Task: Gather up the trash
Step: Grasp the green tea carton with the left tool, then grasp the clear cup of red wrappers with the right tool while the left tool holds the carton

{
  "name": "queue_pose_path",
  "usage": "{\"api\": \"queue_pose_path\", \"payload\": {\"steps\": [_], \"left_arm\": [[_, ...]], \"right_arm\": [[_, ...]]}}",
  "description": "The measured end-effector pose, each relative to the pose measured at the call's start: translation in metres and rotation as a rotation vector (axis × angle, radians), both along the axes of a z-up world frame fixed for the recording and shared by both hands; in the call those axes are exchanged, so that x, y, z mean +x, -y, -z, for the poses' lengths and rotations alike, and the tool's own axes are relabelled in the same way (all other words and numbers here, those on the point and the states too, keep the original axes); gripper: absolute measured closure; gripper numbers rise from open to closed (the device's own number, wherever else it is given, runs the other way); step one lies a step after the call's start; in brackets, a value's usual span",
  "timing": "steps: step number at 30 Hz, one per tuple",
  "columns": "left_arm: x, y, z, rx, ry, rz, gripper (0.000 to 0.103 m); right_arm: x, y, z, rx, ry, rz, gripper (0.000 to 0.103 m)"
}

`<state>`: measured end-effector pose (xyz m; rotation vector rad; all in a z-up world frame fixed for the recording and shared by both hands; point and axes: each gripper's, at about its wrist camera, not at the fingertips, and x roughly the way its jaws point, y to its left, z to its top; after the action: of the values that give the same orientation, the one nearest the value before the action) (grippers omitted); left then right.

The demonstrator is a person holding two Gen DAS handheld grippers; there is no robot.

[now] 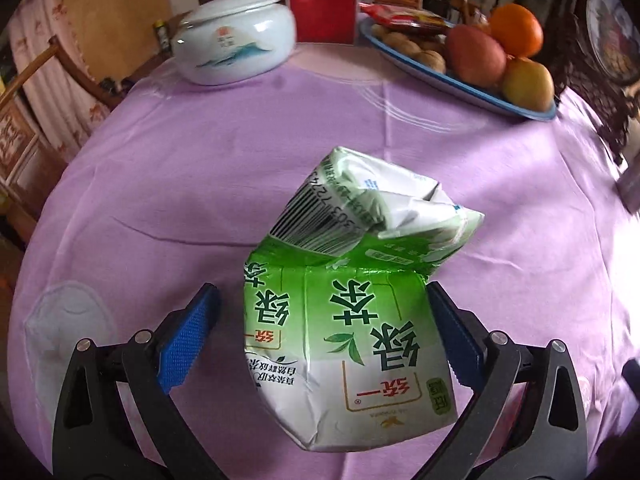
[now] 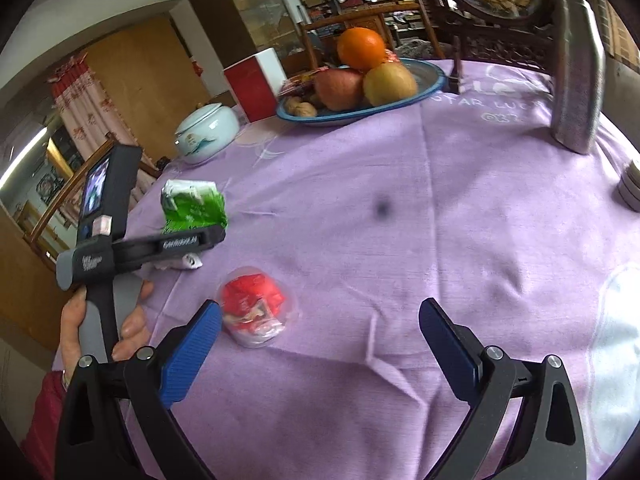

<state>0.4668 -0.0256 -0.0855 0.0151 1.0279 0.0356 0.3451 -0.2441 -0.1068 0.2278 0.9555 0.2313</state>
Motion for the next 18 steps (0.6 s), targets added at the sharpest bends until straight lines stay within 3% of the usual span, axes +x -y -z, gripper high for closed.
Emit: {"api": "queue_pose_path", "payload": {"steps": [5,11,18], "left_arm": [[-0.001,0.001,0.0,0.011,0.018,-0.014,0.005],[0.0,0.002,0.001,0.011,0.025,-0.019,0.005],[-0.001,0.001,0.001,0.011,0.026,-0.019,0.005]], "right_arm": [[0.001,-0.035,0.004,-0.077,0.007,-0.085,0.006],[0.008,-0.05,0.013,-0.159,-0.007,-0.106,0.006],[0.02,-0.045,0.023,-0.114,-0.059,-0.088,0.005]]}}
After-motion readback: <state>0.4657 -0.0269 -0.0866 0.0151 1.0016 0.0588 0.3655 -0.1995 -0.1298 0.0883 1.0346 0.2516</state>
